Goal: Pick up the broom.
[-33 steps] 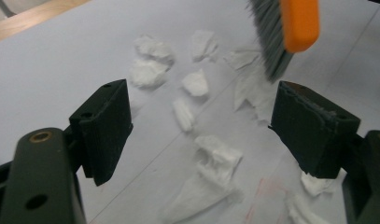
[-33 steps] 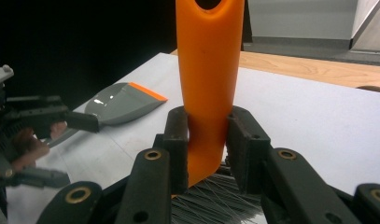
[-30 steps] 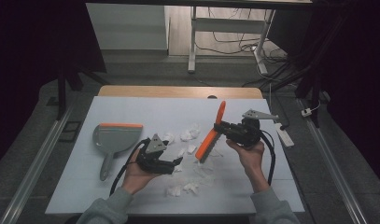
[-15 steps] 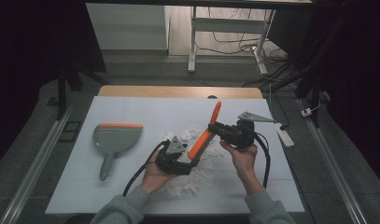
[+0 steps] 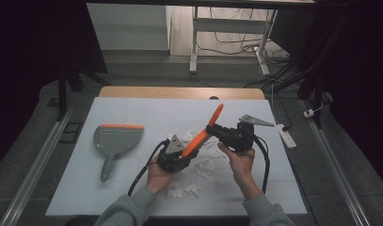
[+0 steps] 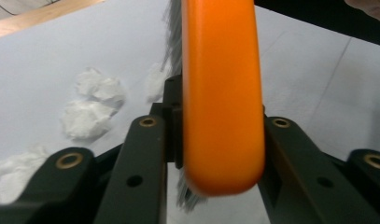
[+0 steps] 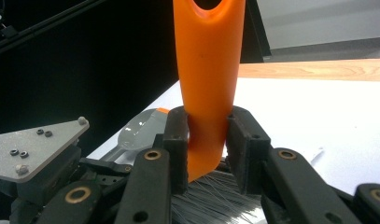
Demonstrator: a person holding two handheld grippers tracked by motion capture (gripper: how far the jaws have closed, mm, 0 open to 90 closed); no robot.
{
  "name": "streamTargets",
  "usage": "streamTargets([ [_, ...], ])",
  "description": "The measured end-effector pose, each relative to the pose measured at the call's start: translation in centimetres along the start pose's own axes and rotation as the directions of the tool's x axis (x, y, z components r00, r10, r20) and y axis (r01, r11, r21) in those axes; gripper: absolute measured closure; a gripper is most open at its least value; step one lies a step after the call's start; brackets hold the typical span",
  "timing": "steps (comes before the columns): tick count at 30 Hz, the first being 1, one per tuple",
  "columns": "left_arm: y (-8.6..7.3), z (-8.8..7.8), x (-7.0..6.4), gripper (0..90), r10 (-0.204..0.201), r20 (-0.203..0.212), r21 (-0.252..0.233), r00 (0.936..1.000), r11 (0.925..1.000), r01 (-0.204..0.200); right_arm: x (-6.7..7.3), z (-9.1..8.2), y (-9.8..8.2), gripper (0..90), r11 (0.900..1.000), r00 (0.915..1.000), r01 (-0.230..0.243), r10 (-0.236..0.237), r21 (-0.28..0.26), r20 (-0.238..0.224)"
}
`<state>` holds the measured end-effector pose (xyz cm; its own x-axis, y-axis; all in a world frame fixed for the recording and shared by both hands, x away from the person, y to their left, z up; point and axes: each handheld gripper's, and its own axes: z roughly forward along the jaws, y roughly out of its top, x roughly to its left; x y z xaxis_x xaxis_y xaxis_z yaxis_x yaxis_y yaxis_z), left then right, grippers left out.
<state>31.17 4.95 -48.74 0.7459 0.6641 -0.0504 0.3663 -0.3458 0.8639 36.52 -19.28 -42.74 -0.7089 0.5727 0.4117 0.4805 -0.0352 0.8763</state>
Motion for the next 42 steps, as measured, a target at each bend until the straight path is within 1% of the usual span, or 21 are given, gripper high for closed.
streamTargets([
  [4,0.0,-0.3,0.2,77.4,0.012,-0.017,0.012,0.9998,0.9999,-0.012,0.1,0.1,-0.1,69.9,1.000,1.0000,-0.004,0.004,-0.001,-0.001],
  [7,0.1,-0.4,0.4,78.0,0.021,-0.015,0.024,0.9997,0.9995,-0.021,0.0,0.3,-0.2,69.8,1.000,0.9998,-0.018,0.018,0.001,-0.003],
  [13,0.2,-0.9,0.8,78.6,0.048,-0.011,0.058,0.9988,0.9972,-0.047,-0.1,0.4,-0.3,68.7,1.000,0.9998,-0.020,0.020,0.016,-0.003],
  [16,0.4,-1.3,1.2,79.0,0.051,-0.012,0.070,0.9986,0.9963,-0.050,0.0,0.4,-0.2,58.7,1.000,0.9997,0.011,-0.011,0.022,0.023],
  [19,0.5,-1.9,1.7,79.4,0.057,-0.003,0.090,0.9983,0.9943,-0.057,0.4,-0.1,0.3,51.8,0.998,0.9966,0.051,-0.053,0.027,0.063],
  [20,0.6,-2.3,2.0,79.5,0.071,0.011,0.114,0.9974,0.9909,-0.072,0.5,-0.3,0.5,50.0,0.997,0.9948,0.070,-0.072,0.035,0.071],
  [22,0.6,-2.5,2.1,79.5,0.083,0.011,0.126,0.9965,0.9884,-0.084,0.8,-0.7,0.9,46.8,0.992,0.9906,0.115,-0.118,0.049,0.069],
  [23,0.6,-2.6,2.1,79.5,0.090,0.015,0.143,0.9958,0.9856,-0.091,0.8,-0.7,0.9,46.8,0.992,0.9906,0.115,-0.118,0.049,0.069],
  [24,0.7,-2.7,2.3,79.5,0.101,0.022,0.163,0.9946,0.9811,-0.103,0.9,-0.8,1.1,44.7,0.988,0.9872,0.143,-0.147,0.063,0.063],
  [25,0.7,-2.9,2.3,79.5,0.107,0.022,0.175,0.9941,0.9786,-0.109,1.3,-0.8,1.5,41.1,0.972,0.9782,0.198,-0.204,0.122,0.037],
  [26,0.8,-3.0,2.5,79.5,0.103,0.032,0.188,0.9942,0.9762,-0.107,1.3,-0.8,1.5,41.1,0.972,0.9782,0.198,-0.204,0.122,0.037],
  [27,0.8,-3.2,2.6,79.5,0.104,0.035,0.198,0.9940,0.9741,-0.109,1.8,-0.8,1.7,38.5,0.950,0.9620,0.263,-0.271,0.172,0.030],
  [28,0.9,-3.3,2.7,79.5,0.106,0.038,0.211,0.9936,0.9710,-0.112,2.1,-0.8,1.7,37.7,0.940,0.9539,0.286,-0.298,0.185,0.038],
  [31,0.9,-3.5,3.1,79.4,0.100,0.039,0.235,0.9942,0.9661,-0.106,2.9,-0.8,1.8,36.0,0.916,0.9349,0.338,-0.353,0.217,0.035],
  [33,0.9,-3.6,3.3,79.4,0.096,0.043,0.246,0.9944,0.9638,-0.104,3.3,-0.7,1.9,35.8,0.897,0.9229,0.369,-0.385,0.244,0.018],
  [34,0.9,-3.6,3.3,79.4,0.100,0.044,0.256,0.9940,0.9607,-0.108,3.5,-0.6,1.9,35.5,0.886,0.9156,0.386,-0.402,0.258,0.011],
  [36,0.9,-3.5,3.2,79.4,0.109,0.051,0.285,0.9927,0.9511,-0.119,3.9,-0.4,1.9,35.5,0.863,0.9005,0.420,-0.435,0.281,-0.009],
  [38,1.0,-3.3,3.0,79.4,0.122,0.056,0.320,0.9909,0.9378,-0.134,4.4,-0.2,1.8,34.9,0.841,0.8855,0.450,-0.464,0.299,-0.027],
  [39,1.1,-3.3,2.9,79.4,0.145,0.064,0.344,0.9874,0.9258,-0.158,4.6,-0.1,1.8,34.5,0.828,0.8773,0.466,-0.478,0.313,-0.040],
  [40,1.2,-3.3,2.8,79.4,0.157,0.070,0.357,0.9852,0.9181,-0.171,4.6,-0.1,1.8,34.5,0.828,0.8773,0.466,-0.478,0.313,-0.040],
  [42,1.3,-3.2,2.4,79.4,0.174,0.088,0.372,0.9809,0.9078,-0.194,5.0,0.3,1.6,33.4,0.796,0.8574,0.499,-0.511,0.343,-0.063],
])
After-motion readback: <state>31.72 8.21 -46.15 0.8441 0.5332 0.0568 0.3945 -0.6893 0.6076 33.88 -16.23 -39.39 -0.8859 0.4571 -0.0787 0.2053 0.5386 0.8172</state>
